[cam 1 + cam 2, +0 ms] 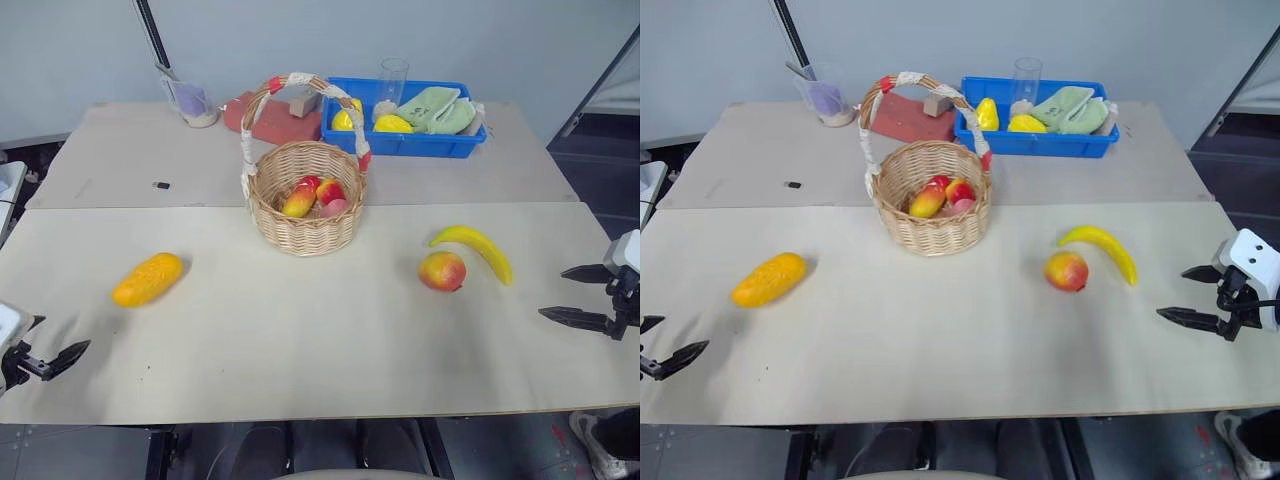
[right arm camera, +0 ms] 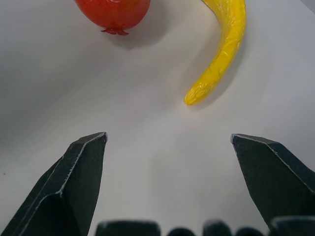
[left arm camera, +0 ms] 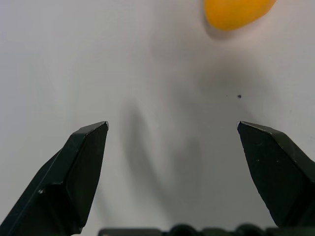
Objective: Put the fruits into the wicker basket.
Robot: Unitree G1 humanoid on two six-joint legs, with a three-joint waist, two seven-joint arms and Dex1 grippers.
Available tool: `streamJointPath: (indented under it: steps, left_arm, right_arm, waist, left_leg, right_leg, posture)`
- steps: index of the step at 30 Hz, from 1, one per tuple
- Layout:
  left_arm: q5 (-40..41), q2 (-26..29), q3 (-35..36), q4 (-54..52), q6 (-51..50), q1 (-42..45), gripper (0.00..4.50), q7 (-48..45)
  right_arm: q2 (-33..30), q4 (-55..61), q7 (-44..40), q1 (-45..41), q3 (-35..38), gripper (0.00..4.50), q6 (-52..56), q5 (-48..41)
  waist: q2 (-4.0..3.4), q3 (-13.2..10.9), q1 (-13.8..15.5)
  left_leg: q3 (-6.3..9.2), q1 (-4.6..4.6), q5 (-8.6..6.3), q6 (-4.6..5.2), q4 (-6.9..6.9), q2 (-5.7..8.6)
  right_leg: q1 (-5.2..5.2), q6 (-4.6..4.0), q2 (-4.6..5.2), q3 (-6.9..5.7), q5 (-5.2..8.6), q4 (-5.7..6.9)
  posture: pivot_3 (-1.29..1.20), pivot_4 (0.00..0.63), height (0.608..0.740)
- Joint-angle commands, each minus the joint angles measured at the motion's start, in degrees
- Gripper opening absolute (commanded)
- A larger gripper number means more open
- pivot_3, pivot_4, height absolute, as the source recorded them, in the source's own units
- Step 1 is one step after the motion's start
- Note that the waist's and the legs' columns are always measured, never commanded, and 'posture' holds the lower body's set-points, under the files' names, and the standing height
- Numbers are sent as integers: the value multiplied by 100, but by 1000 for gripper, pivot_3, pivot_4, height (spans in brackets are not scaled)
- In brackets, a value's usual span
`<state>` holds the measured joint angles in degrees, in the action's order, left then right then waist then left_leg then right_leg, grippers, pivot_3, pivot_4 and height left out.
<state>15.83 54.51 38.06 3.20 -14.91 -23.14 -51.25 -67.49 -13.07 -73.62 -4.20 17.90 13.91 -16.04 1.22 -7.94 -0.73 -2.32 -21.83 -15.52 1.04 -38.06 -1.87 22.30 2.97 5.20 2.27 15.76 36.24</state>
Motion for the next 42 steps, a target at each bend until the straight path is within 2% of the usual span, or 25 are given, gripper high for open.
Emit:
streamJointPath:
  steps: [1,9,17,22,25,28,33,42]
  left_arm:
    - [12,30,196,-89,27,31,4500,-17]
    - [176,-77,298,50,559,256,4500,-222]
    - [590,-92,440,132,346,459,4500,-488]
    - [1048,-49,73,-412,-377,751,4500,-657]
    - [1055,-2,-149,-517,-570,1028,4500,-613]
    - [925,85,-718,-448,-758,1550,4500,-575]
    - [405,151,-1379,187,-636,2384,4500,-291]
    - [-104,-41,-2158,1078,-393,3191,4500,-172]
  right_arm:
    - [-43,41,-10,-69,98,4472,-88,-42]
    - [5,97,11,-7,154,4472,-76,-69]
    - [55,268,55,-90,174,4472,-53,-140]
    - [91,1086,36,-315,151,4472,322,-494]
    - [86,1597,34,-492,131,4472,714,-808]
    - [78,2451,-22,-824,-49,4472,1328,-1416]
    - [158,3412,71,-1356,-397,4472,1938,-2051]
    - [478,3840,292,-2272,-849,4472,2294,-2498]
  waist:
    - [0,0,2]
    - [0,0,1]
    - [0,0,0]
    - [0,0,9]
    - [0,0,5]
    - [0,0,8]
    - [1,-1,7]
    - [3,-1,6]
  left_leg:
    - [0,0,0,0,0,0]
    - [-3,0,0,0,0,1]
    - [-4,2,0,0,0,1]
    - [-4,2,0,0,0,1]
    - [-2,3,1,0,0,1]
    - [0,1,1,0,0,2]
    - [3,1,1,0,0,6]
    - [0,-15,1,1,-5,7]
  right_leg:
    - [0,0,0,0,0,0]
    - [0,0,0,0,0,0]
    - [0,1,-2,0,0,2]
    - [0,2,-3,0,-1,6]
    - [-1,2,-5,0,-1,8]
    - [2,2,-6,-1,-1,11]
    - [10,2,-8,-1,-1,34]
    - [35,2,-10,-4,-1,51]
  posture:
    - [0,150,740]
    - [0,150,740]
    - [0,150,740]
    - [0,150,740]
    - [0,150,740]
    - [0,150,740]
    - [0,150,740]
    - [0,150,740]
